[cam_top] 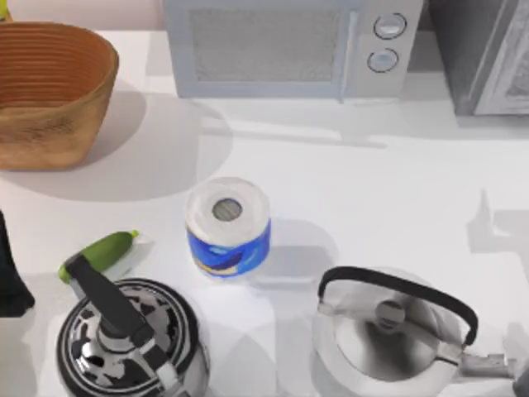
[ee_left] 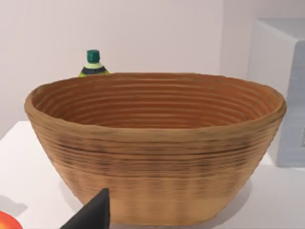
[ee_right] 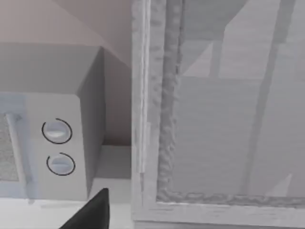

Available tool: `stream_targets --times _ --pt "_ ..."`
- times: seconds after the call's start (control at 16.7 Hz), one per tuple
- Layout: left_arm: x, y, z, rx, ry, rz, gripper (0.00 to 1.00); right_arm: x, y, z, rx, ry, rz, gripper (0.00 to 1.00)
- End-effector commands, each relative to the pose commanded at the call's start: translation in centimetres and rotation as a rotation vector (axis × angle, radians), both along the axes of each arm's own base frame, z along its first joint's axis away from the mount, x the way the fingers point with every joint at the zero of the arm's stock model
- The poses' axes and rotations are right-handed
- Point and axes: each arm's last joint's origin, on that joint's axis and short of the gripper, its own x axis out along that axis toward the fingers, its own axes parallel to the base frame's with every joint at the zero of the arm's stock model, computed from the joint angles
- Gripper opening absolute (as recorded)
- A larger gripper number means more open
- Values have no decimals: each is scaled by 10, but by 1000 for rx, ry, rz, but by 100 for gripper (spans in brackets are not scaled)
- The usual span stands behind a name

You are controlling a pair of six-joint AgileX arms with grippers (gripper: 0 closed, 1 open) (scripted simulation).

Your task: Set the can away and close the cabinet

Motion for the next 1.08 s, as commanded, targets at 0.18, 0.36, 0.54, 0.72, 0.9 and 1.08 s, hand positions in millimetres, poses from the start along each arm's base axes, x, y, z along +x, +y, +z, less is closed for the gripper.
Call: stream_targets --times 0.18,0.36,0.54,0.72,0.9,1.08 --pt "0 0 0 0 0 0 100 -20 0 -63 13 -38 15 100" --pt "0 0 0 0 0 0 100 -26 0 -105 25 -79 17 100" --pt "0 0 0 0 0 0 100 -26 0 -124 32 -100 13 100" --pt "0 0 0 0 0 0 100 -26 0 -125 33 -102 12 100" --pt "0 0 0 0 0 0 100 -26 0 -125 32 -98 15 100" --pt "0 0 0 0 0 0 100 -25 -4 -105 24 -157 20 100"
